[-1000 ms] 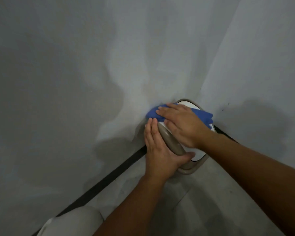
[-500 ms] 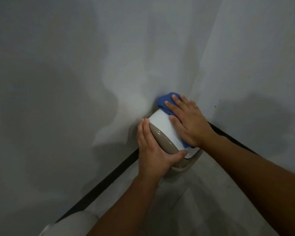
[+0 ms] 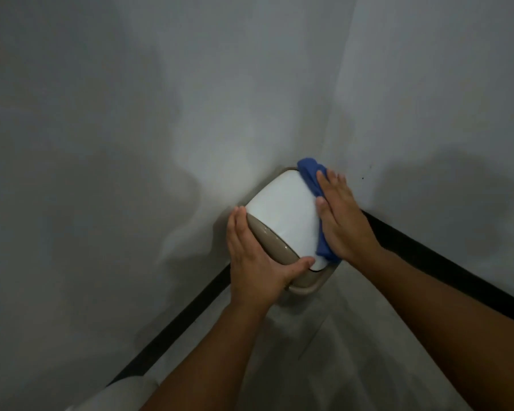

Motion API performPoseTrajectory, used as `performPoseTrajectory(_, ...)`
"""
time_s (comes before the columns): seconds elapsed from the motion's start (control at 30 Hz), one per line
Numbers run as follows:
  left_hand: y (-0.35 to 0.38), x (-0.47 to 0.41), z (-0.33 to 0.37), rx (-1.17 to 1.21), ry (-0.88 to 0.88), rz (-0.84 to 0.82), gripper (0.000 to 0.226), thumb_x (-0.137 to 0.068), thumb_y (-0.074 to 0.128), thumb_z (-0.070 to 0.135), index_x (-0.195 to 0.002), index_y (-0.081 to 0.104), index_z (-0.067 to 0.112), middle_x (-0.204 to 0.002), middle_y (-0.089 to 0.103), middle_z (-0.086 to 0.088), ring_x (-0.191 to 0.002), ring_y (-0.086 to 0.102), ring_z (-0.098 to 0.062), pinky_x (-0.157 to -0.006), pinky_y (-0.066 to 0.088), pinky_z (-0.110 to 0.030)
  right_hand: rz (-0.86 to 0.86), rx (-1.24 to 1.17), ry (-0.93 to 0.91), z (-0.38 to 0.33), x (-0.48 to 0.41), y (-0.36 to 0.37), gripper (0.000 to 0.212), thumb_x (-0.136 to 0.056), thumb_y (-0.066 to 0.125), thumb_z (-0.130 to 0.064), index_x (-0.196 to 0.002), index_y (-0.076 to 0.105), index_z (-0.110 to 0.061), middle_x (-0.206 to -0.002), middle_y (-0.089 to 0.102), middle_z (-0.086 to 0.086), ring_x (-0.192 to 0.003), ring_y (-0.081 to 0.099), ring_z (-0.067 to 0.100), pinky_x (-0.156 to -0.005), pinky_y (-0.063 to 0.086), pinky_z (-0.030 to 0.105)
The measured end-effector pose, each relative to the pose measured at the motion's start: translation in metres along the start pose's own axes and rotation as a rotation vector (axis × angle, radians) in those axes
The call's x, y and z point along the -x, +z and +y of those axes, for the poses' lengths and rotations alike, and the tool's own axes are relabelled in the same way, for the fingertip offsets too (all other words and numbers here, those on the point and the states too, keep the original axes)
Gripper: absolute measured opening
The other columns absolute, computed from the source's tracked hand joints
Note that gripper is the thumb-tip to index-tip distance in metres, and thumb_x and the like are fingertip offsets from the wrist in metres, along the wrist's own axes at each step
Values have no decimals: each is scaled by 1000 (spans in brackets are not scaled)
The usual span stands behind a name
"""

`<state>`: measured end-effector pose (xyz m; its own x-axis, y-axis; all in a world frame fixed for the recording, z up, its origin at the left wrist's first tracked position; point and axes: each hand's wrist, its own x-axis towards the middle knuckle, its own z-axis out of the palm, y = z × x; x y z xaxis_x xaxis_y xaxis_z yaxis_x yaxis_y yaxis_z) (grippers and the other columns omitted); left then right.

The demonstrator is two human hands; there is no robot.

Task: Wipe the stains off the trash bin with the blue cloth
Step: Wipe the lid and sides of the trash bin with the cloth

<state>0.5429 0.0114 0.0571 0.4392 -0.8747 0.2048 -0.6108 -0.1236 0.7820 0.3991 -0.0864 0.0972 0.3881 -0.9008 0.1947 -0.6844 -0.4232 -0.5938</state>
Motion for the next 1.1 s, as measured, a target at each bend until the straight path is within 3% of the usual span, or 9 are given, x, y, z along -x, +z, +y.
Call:
performPoseTrajectory(0.13,0,-1,-2,-12,32,17,136,-47,73,79,-149,5,22,-155,15,-1,-144,17,-23,-114,27,-43,9,27,-154,-4,15,4,50,-98,37,-10,-145,20,-16,-155,15,0,-144,4,18,-118,9,38)
performPoseTrajectory(0.47,-8,-14,0,-57,47,19,128,-41,74,80,-141,19,22,-140,27,4,-130,33,-24,-103,39,-41,163,-71,277,-16,124,56,73,-85,50,11,-139,8,-15,-152,9,6,-143,5,27,-114,14,38)
performPoseTrajectory(0.7,-10,-12,5,-57,89,22,125,-45,69,81,-137,26,8,-139,33,-12,-128,34,-29,-103,35,-37,18,-195,338,-52,146,82,87,-90,54,-19,-131,-23,-23,-139,-34,-9,-135,-30,16,-113,-6,29)
performPoseTrajectory(0.8,-10,-11,8,-48,93,11,126,-43,69,82,-136,28,7,-137,35,-14,-126,35,-28,-101,34,-34,-38,-194,364,-60,150,84,87,-93,48,-26,-124,-32,-15,-133,-43,0,-130,-39,19,-110,-15,22)
performPoseTrajectory(0.9,-11,-11,10,-43,76,12,126,-42,76,75,-137,27,7,-137,34,-14,-125,36,-28,-102,38,-38,-2,-102,359,-75,156,84,98,-86,63,-29,-134,-18,-5,-145,-21,14,-143,-9,22,-112,-1,17)
performPoseTrajectory(0.93,-11,-10,11,-43,73,11,127,-42,77,74,-137,27,7,-138,34,-15,-126,36,-29,-104,39,-42,4,-83,345,-81,157,82,109,-79,71,-29,-138,-17,-5,-150,-11,12,-143,7,22,-111,10,16)
performPoseTrajectory(0.97,-12,-9,12,-40,70,6,127,-42,78,73,-138,26,7,-138,33,-15,-126,36,-30,-105,39,-45,13,-49,308,-86,159,82,120,-77,73,-27,-135,-31,-11,-153,-18,3,-144,3,13,-110,9,12)
performPoseTrajectory(1.03,-15,-8,17,-24,59,-20,127,-42,78,71,-139,26,7,-139,32,-15,-127,36,-29,-105,40,-48,-32,-149,213,-88,162,85,114,-87,59,-18,-119,-48,-41,-131,-51,-32,-129,-33,-9,-103,-19,8)
performPoseTrajectory(1.1,-18,-7,23,1,14,-48,125,-45,78,67,-141,25,7,-141,30,-15,-130,35,-30,-106,39,-51,-37,-326,224,-90,160,79,99,-91,50,-29,-124,-43,-37,-119,-51,-44,-119,-40,-16,-99,-23,6)
